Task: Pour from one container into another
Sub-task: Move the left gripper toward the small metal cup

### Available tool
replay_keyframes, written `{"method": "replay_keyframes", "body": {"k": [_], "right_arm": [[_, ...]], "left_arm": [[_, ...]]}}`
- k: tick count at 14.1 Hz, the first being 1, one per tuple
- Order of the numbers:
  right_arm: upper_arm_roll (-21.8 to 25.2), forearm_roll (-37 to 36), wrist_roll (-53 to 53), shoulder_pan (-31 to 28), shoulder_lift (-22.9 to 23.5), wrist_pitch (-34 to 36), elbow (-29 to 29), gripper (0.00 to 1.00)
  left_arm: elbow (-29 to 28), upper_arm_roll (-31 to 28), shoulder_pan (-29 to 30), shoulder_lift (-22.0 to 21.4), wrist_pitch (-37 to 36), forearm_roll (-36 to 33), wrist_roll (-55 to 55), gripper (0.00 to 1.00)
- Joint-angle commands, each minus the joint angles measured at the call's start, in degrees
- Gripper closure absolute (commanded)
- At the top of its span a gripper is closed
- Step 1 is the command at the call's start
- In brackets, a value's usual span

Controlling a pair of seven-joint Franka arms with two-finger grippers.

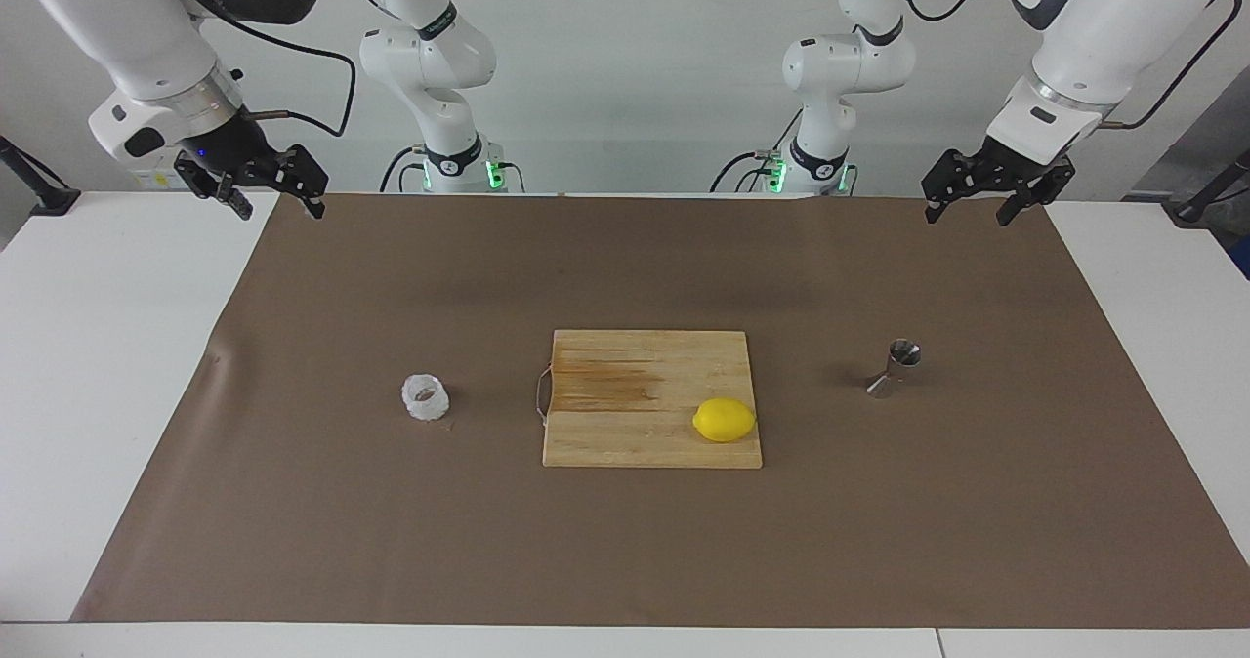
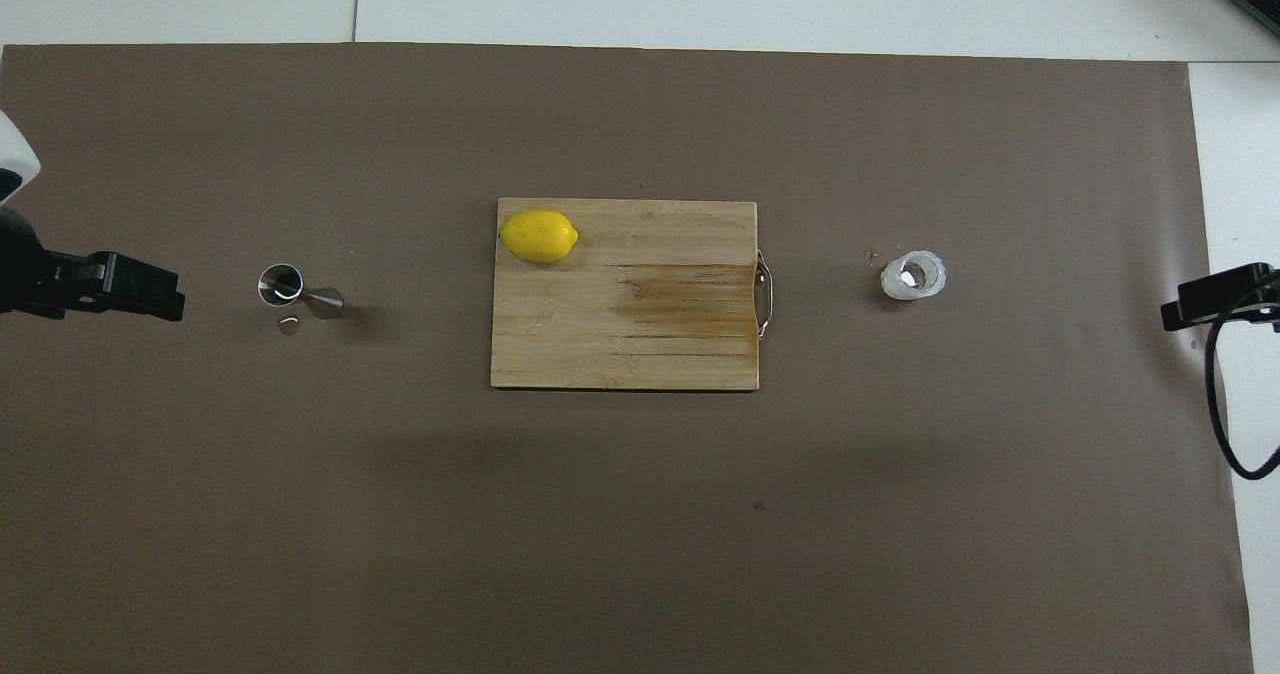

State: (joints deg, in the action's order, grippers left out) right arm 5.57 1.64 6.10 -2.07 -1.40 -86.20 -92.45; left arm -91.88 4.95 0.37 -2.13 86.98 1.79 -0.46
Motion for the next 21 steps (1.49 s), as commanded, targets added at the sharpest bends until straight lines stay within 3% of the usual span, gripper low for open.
{"method": "replay_keyframes", "body": {"k": [1,9,13,21], "right_arm": [[-0.5,-0.7,-0.8,-0.2,-1.4,0.1,-1.5,0.0],[-0.5,-0.6,-0.8,-0.2,-1.4,0.1,-1.5,0.0],[-0.5,-0.6,-0.8,-0.2,-1.4,0.1,-1.5,0.0],[-0.5,-0.6,-0.8,-0.2,-1.4,0.1,-1.5,0.0]], "left_arm": [[-1.7,-0.4,0.0,-1.5,0.3,0.6,-0.9,0.0],[-2.2,-0.6,0.1,-1.8,-2.2,0.6,1.9,0.0],[-5.1,-1.2,1.3,-2.5,0.3,1.6,4.7,0.0],[-5.6,-1.2,10.0,8.4,3.2,10.6,19.2,0.0]]}}
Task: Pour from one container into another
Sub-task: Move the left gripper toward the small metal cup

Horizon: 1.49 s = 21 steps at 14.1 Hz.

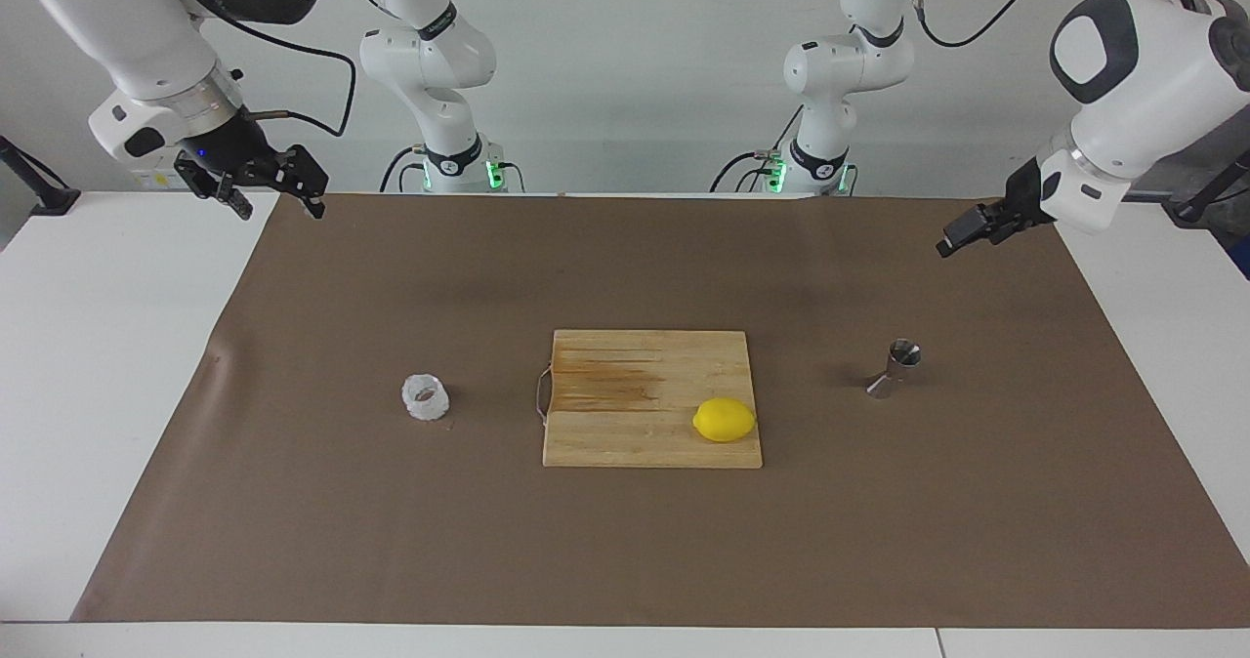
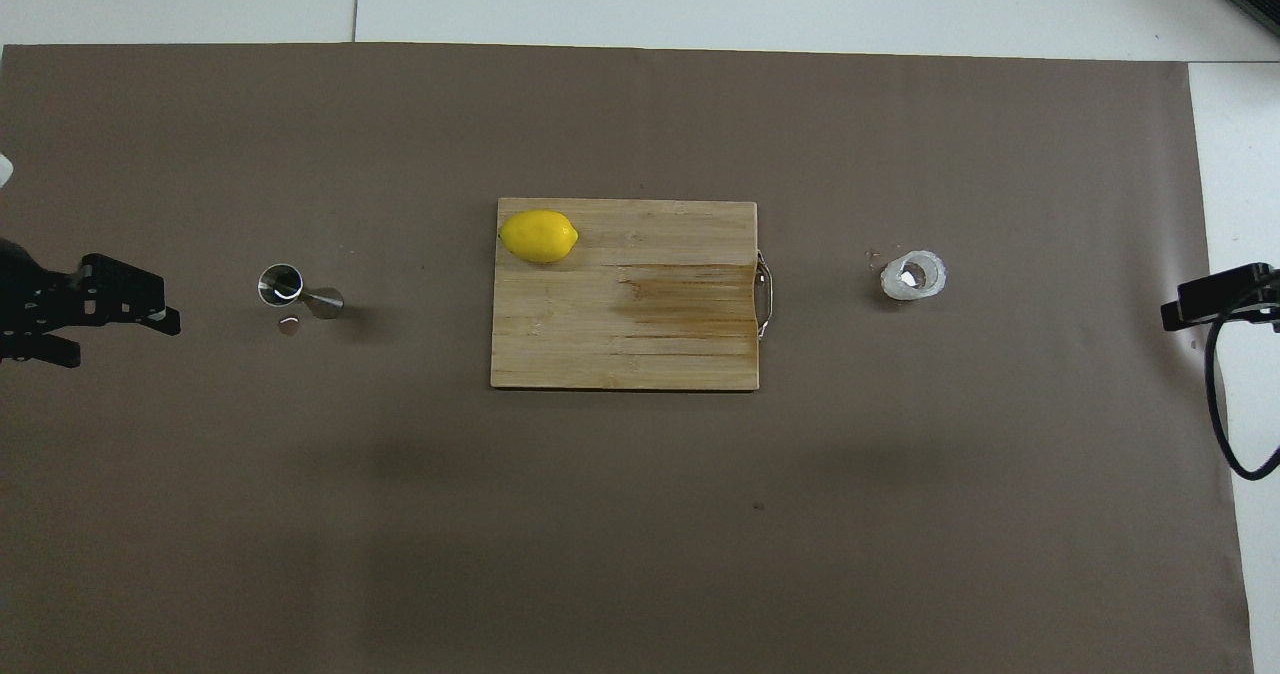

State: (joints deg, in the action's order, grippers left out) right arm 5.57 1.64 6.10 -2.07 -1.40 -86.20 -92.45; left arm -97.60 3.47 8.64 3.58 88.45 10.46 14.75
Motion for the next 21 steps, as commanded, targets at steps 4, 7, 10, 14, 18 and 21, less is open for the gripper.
{"method": "replay_keyframes", "body": {"k": [4,7,10,14,18,21], "right_arm": [[-0.5,-0.6,-0.8,-0.2,-1.4,0.1,-1.5,0.0],[-0.5,-0.6,-0.8,-0.2,-1.4,0.1,-1.5,0.0],[-0.5,-0.6,-0.8,-0.2,-1.4,0.1,-1.5,0.0],[-0.5,-0.6,-0.8,-0.2,-1.4,0.1,-1.5,0.0],[-0.5,-0.6,-0.8,-0.2,-1.4,0.1,-1.5,0.0],[-0.5,-0.6,-0.8,-0.2,-1.4,0.1,-1.5,0.0]], "left_arm": [[-1.8,0.3,4.7,5.3,5.2,8.2,10.3,0.0],[-2.1,0.3,6.8,9.2,7.2,13.8,17.8,0.0],[-4.3,0.3,9.4,10.2,10.5,20.6,26.2,0.0],[-7.1,0.3,10.9,12.4,17.3,30.6,39.2,0.0],[-14.0,0.3,11.0,10.9,21.1,39.3,42.0,0.0],[-16.0,0.4,11.4,10.2,21.1,42.5,41.7,0.0]]}}
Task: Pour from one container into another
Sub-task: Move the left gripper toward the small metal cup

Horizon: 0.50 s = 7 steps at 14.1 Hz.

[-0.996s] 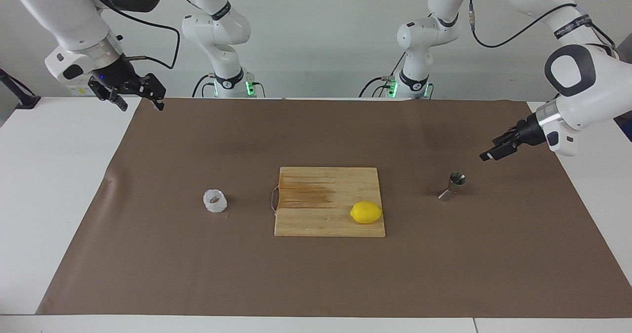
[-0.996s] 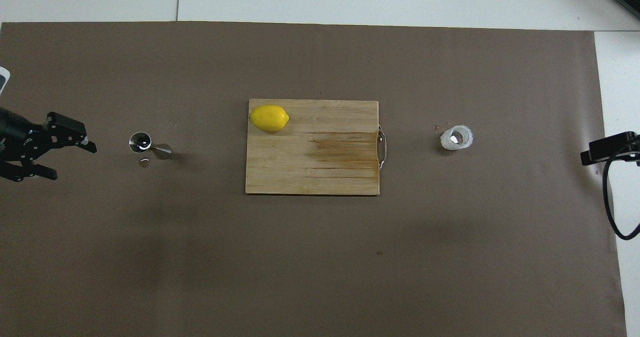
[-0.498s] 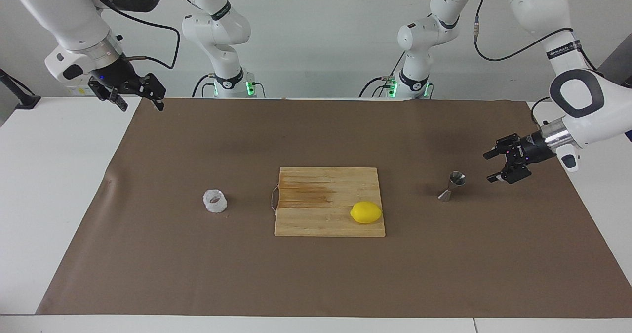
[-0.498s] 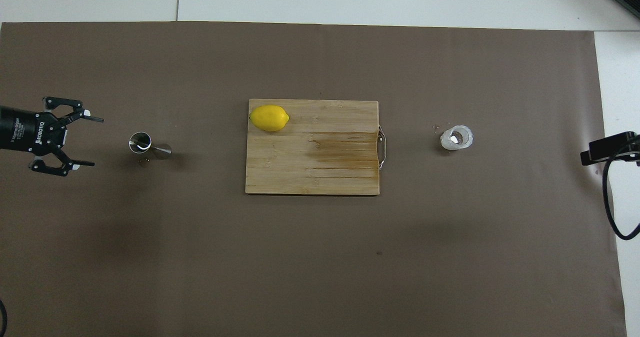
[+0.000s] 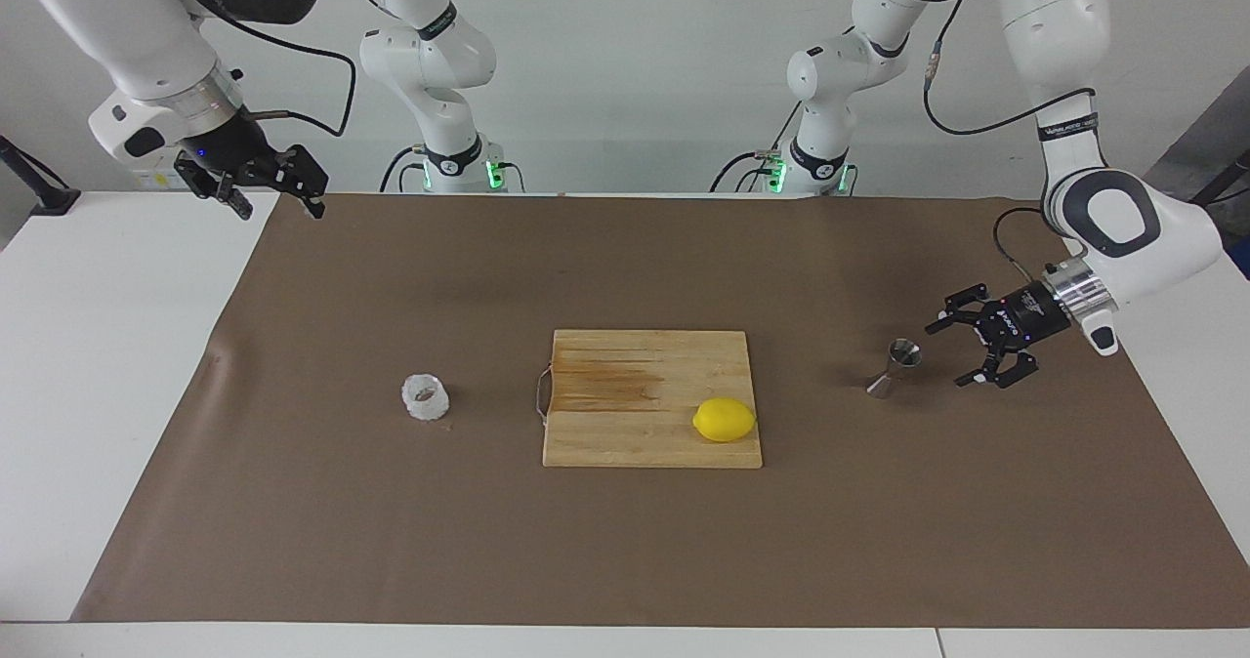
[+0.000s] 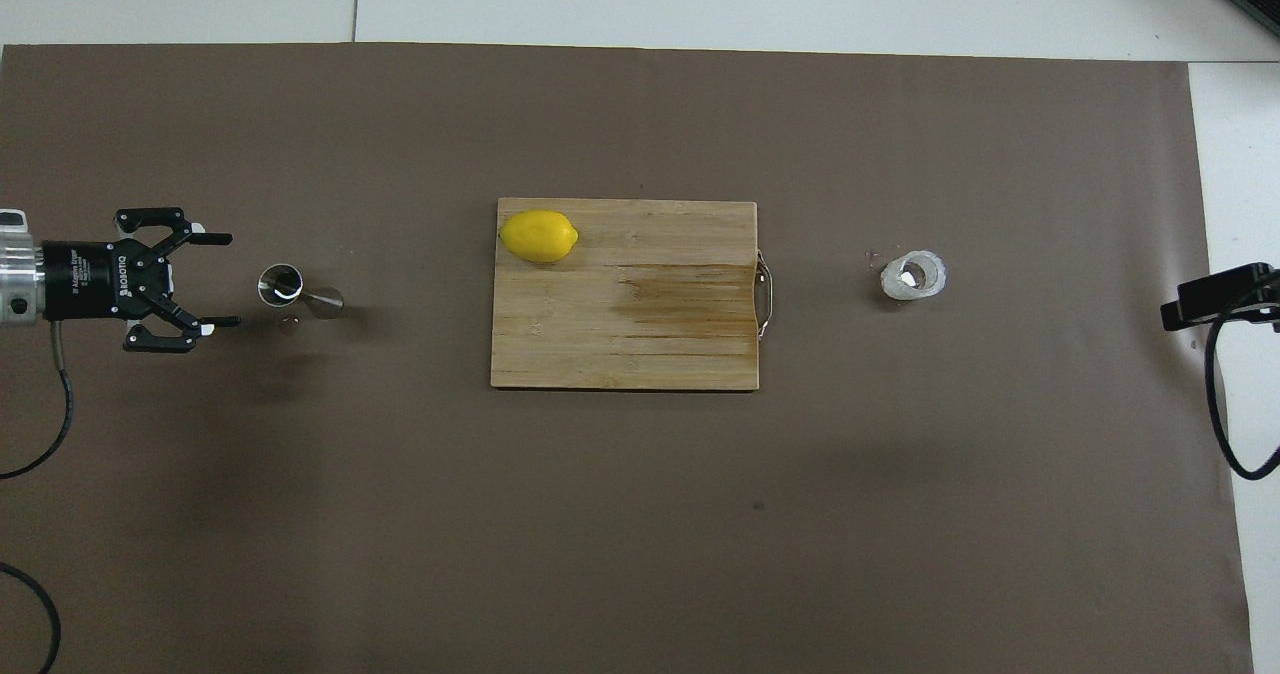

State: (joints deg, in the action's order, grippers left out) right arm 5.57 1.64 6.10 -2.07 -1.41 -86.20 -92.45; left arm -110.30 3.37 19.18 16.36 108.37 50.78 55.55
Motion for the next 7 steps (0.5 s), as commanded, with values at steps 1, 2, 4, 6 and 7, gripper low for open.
{"method": "replay_keyframes", "body": {"k": [1,2,4,6,7], "right_arm": [[-0.5,-0.6,-0.8,-0.2,-1.4,0.1,-1.5,0.0],[-0.5,-0.6,-0.8,-0.2,-1.4,0.1,-1.5,0.0],[-0.5,-0.6,-0.8,-0.2,-1.4,0.1,-1.5,0.0],[-0.5,-0.6,-0.8,-0.2,-1.4,0.1,-1.5,0.0],[-0.5,-0.6,-0.8,-0.2,-1.4,0.1,-1.5,0.0]], "left_arm": [[-3.4,0.5,0.5,-2.6,1.3,2.7,0.7,0.0],[-3.6,0.5,0.6,-2.7,1.4,2.7,0.4,0.0],[-4.7,0.5,0.6,-2.8,3.1,3.4,0.1,0.0],[-6.8,0.5,0.0,-3.5,5.8,6.8,-0.2,0.0],[-7.2,0.6,-0.1,-3.6,6.7,7.4,-0.1,0.0]]}}
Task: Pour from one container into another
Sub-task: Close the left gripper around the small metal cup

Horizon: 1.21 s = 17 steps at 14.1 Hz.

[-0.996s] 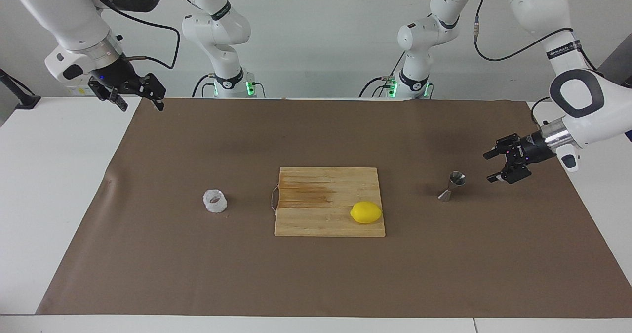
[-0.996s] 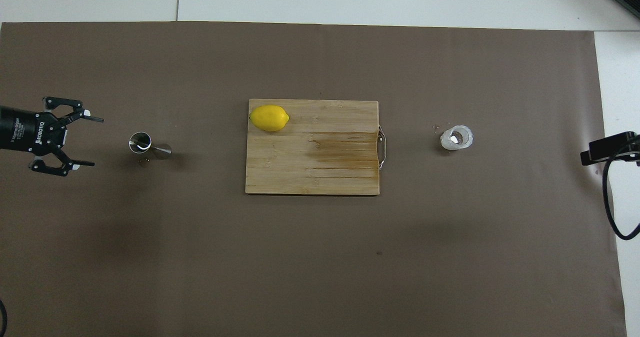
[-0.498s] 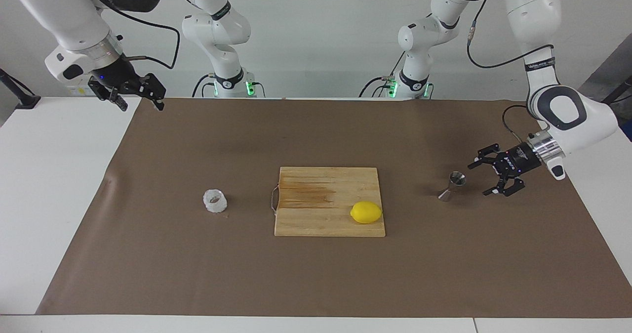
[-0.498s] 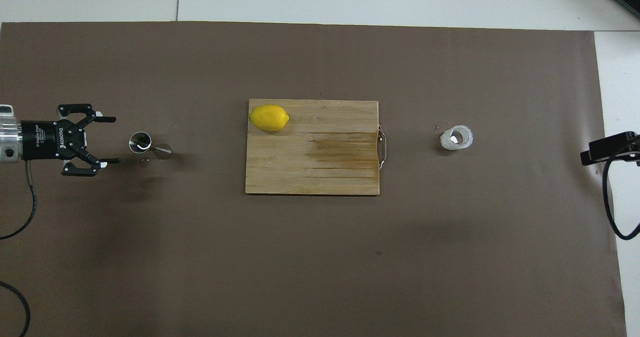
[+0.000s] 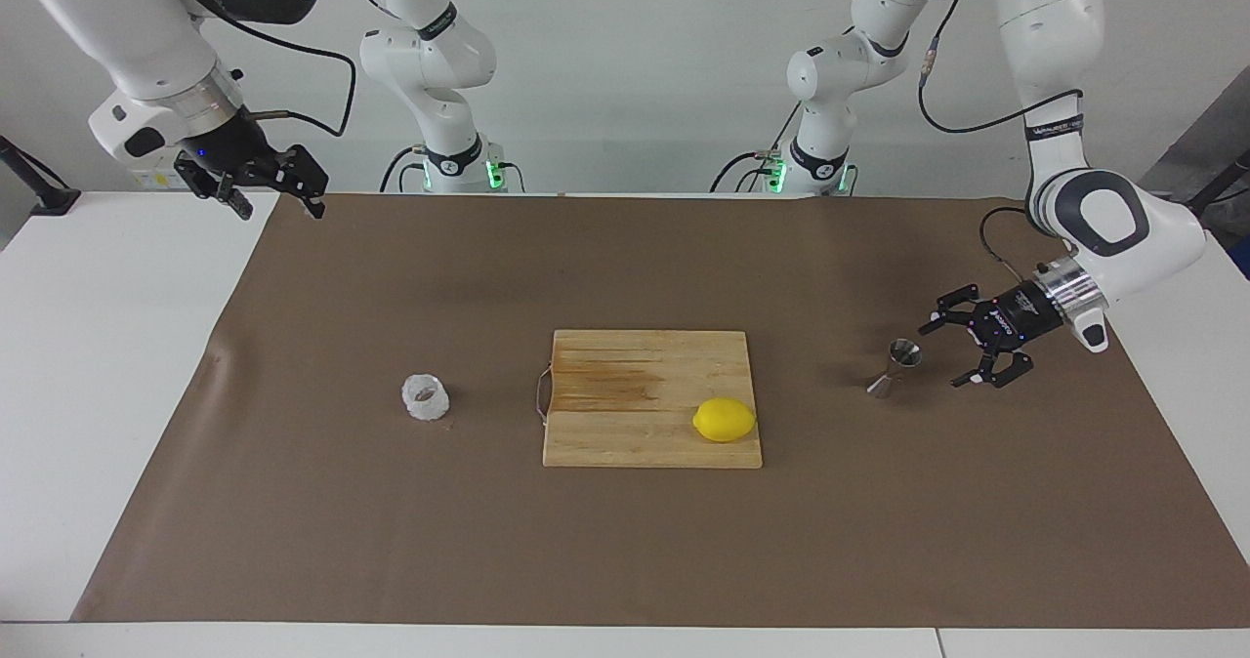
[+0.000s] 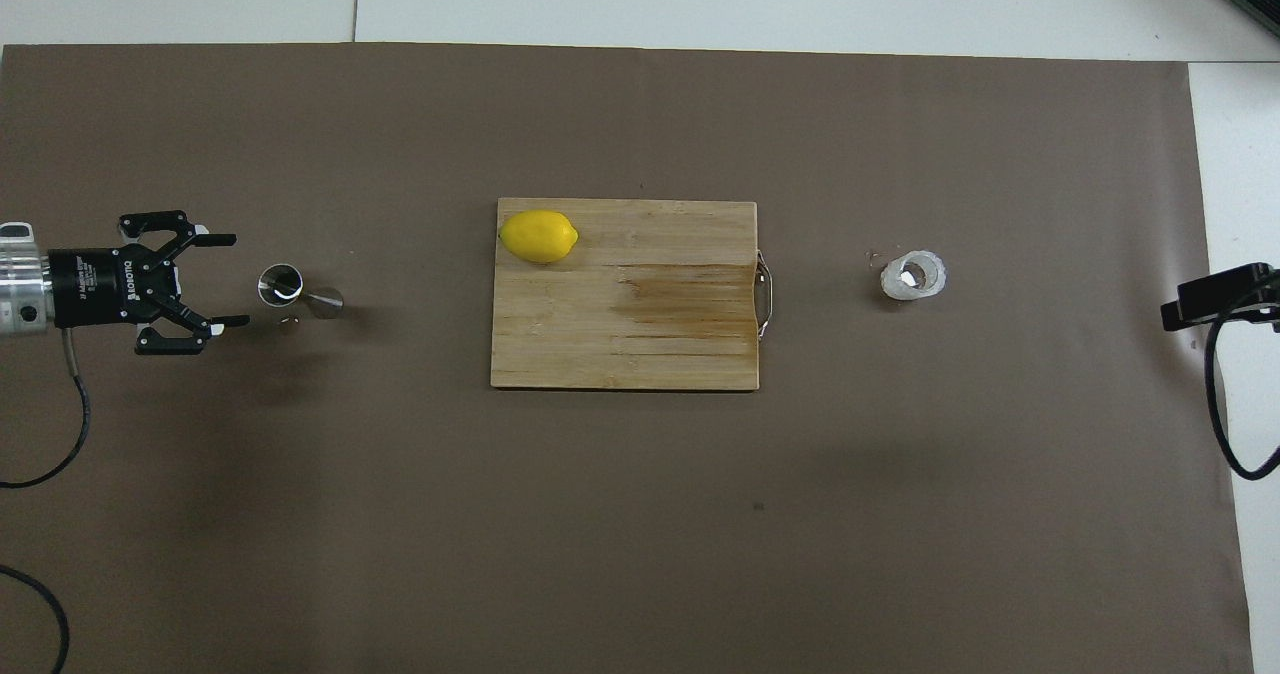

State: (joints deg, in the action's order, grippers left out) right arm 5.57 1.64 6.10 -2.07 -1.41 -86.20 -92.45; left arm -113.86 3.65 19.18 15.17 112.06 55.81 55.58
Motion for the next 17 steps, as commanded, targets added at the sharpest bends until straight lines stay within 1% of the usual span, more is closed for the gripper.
{"method": "replay_keyframes", "body": {"k": [1,4,9,10,12,17], "right_arm": [[-0.5,-0.6,-0.8,-0.2,-1.4,0.1,-1.5,0.0],[-0.5,-0.6,-0.8,-0.2,-1.4,0.1,-1.5,0.0],[-0.5,-0.6,-0.8,-0.2,-1.4,0.1,-1.5,0.0],[-0.5,-0.6,-0.8,-0.2,-1.4,0.1,-1.5,0.0],[-0.5,-0.6,-0.8,-0.2,-1.4,0.1,-1.5,0.0],[-0.5,-0.6,-0.8,-0.2,-1.4,0.1,-1.5,0.0]], "left_arm": [[-4.1,0.2,-0.1,-2.5,3.1,2.5,-0.2,0.0],[-6.0,0.3,-0.7,-3.2,4.6,2.8,-0.5,0.0],[-7.6,0.4,-2.0,-3.7,7.2,5.8,-0.5,0.0],[-7.6,0.4,-2.5,-3.7,7.0,5.8,-1.2,0.0],[-7.7,0.3,-2.8,-3.9,5.3,5.8,-5.9,0.0],[-7.5,0.3,-3.0,-4.3,2.7,5.8,-6.3,0.0]]}}
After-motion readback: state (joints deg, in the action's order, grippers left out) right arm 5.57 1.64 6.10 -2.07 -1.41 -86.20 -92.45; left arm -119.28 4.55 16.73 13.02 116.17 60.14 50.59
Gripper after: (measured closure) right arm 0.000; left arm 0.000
